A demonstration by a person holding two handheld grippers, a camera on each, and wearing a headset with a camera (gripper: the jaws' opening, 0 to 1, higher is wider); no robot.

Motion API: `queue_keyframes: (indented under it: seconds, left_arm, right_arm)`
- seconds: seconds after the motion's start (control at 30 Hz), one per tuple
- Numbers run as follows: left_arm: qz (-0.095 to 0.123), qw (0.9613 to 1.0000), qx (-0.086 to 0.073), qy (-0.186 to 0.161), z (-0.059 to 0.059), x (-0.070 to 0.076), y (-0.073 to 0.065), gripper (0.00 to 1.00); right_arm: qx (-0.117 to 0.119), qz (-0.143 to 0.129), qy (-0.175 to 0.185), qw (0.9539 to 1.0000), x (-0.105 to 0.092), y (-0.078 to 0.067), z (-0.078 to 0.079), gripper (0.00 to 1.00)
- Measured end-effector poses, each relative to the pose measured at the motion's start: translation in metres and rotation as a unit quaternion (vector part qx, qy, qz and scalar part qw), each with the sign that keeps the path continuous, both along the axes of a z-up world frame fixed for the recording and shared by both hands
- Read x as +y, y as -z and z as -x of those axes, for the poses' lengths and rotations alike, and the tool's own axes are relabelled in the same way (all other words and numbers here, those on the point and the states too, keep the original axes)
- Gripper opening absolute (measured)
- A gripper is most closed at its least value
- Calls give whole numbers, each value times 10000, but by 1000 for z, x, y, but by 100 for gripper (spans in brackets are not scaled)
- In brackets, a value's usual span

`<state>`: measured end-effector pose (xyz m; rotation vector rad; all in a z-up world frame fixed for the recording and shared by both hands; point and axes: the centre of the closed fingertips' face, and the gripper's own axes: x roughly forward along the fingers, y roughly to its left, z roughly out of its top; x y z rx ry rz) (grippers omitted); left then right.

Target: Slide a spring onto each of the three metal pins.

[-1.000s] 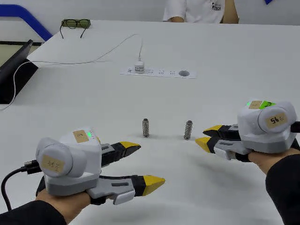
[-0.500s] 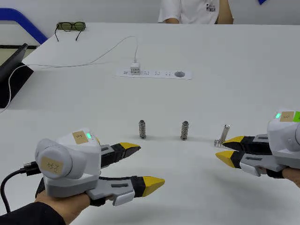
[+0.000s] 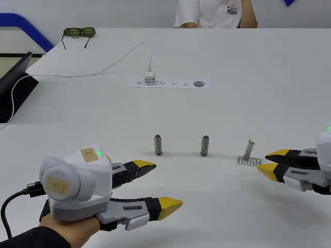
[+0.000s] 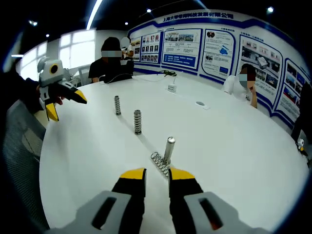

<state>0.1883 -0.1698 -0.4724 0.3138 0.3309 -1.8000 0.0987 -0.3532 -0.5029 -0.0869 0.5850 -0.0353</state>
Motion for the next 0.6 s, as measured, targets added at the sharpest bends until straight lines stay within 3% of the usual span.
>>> queue_keyframes:
  seconds: [0.33, 0.6]
  left_arm:
    - [-28, 10000, 10, 41, 3, -1, 1, 55]
    - [-48, 10000, 12, -4, 1, 0, 2, 55]
  right_arm:
    - [2, -241, -258, 9994, -5, 16, -7, 19]
    - [48, -279, -292, 9992, -10, 23, -15, 18]
